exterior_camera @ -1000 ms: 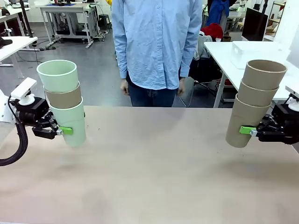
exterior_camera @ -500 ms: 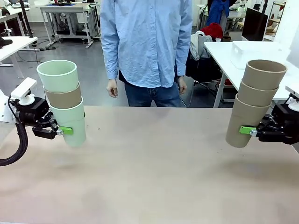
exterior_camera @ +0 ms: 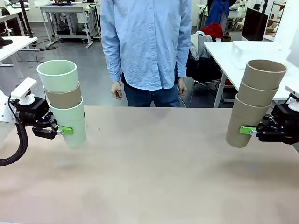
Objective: Stack the cups and store them in the basket.
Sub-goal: Place the stack of Reusable plastic cups into the Pantry Basket.
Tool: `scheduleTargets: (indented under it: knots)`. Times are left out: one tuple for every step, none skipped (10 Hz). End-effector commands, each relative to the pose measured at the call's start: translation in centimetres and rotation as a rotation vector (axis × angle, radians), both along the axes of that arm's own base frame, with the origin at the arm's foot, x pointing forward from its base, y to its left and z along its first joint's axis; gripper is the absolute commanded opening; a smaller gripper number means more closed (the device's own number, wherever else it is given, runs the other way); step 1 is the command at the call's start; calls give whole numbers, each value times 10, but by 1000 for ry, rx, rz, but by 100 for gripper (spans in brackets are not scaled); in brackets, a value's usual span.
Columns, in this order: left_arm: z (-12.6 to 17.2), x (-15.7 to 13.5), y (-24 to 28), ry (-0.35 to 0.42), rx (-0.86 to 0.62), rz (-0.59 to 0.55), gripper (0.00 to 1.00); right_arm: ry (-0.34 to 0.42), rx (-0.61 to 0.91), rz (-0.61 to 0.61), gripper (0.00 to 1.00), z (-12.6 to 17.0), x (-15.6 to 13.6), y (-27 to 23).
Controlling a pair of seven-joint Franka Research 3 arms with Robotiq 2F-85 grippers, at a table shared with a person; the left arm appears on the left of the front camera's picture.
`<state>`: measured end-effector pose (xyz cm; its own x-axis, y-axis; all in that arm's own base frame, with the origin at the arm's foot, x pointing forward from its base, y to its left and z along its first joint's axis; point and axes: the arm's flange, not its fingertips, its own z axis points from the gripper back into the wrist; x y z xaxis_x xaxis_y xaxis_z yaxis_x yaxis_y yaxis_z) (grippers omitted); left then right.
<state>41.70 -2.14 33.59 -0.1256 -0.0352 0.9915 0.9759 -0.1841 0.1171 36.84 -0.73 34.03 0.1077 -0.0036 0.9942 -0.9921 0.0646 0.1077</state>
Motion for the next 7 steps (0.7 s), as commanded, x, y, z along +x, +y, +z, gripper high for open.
scheduleTargets:
  knots:
    - [6, 0, 0, 0, -8, -7, 85, -8, 3, 0, 85, 4, 0, -1]
    - [6, 0, 0, 0, -8, -7, 85, -8, 3, 0, 85, 4, 0, -1]
    - [6, 0, 0, 0, -8, -7, 85, -8, 3, 0, 85, 4, 0, -1]
    - [6, 0, 0, 0, -8, -7, 85, -8, 3, 0, 85, 4, 0, -1]
    - [6, 0, 0, 0, -8, -7, 85, -8, 3, 0, 85, 4, 0, -1]
    - [6, 0, 0, 0, -8, -7, 85, -8, 3, 0, 85, 4, 0, -1]
    - [6, 0, 0, 0, -8, -7, 85, -8, 3, 0, 85, 4, 0, -1]
